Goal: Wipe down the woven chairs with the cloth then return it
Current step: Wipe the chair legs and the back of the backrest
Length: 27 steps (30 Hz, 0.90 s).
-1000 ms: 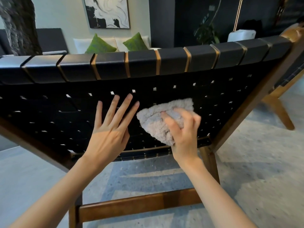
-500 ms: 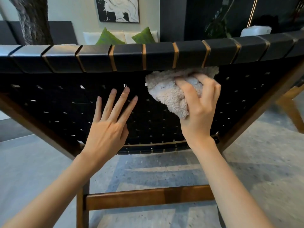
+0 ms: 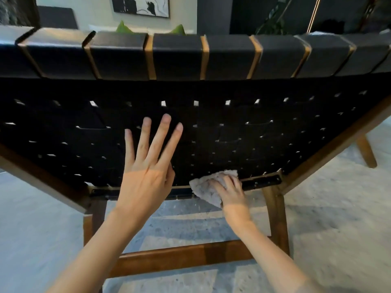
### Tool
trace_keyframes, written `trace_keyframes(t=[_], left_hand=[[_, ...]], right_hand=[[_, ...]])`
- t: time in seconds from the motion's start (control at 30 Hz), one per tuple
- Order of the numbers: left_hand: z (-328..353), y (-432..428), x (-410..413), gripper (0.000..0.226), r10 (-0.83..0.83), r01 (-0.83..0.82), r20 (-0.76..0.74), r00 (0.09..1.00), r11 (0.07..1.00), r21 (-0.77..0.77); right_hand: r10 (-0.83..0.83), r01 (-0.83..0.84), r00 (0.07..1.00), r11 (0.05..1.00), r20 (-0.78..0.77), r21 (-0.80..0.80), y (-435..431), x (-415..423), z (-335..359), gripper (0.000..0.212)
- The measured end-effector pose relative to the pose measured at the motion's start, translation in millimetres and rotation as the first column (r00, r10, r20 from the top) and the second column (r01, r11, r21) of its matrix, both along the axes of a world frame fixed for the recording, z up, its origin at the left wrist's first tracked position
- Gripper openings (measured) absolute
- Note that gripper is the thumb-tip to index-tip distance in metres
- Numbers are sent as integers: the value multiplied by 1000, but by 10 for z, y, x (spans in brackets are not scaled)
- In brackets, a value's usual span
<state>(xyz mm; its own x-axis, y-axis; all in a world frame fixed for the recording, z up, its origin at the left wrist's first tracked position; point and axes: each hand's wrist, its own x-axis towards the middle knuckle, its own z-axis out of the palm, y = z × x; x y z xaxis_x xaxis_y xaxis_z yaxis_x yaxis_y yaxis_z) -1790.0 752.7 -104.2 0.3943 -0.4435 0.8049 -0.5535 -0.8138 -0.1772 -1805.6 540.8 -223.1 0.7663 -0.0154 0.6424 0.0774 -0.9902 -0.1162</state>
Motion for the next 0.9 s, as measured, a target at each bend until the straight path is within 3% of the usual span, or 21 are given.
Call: trace_keyframes(t=[0.13,0.27,0.33,0.43,0.57,0.67,0.77,0.9], left_hand=[[-216,-74,102,82,-30,30,-1,1000,999,-35],[-383,-159,138,81,-55,55,0,998,993,-109],[-416,-184,147,81,-69,68,-3,998,988,-139],[-425,-164,100,82,-109,102,-19,994,970,-223],[-332,-65,-2,84,-109,96,-21,994,936,-338],[-165,14,-59,84,-80,68,-13,997,915,-397],[-24,118,-106,87,-65,50,-24,998,917,-396],[28,282,-125,88,-65,41,-67,996,948,-316]], right_hand=[[21,-18,997,999,-74,41,-29,28,-79,66],[-10,8,995,1000,-103,-27,-14,18,22,64],[17,-18,1000,999,-11,-50,5,-24,65,62],[97,-93,960,995,264,-26,116,-118,165,64],[104,-182,789,981,605,70,411,-190,586,50],[54,-267,607,954,793,139,613,-241,1067,38],[2,-230,498,964,867,130,757,-260,1469,40],[-20,-160,548,979,836,128,896,-219,1667,40]])
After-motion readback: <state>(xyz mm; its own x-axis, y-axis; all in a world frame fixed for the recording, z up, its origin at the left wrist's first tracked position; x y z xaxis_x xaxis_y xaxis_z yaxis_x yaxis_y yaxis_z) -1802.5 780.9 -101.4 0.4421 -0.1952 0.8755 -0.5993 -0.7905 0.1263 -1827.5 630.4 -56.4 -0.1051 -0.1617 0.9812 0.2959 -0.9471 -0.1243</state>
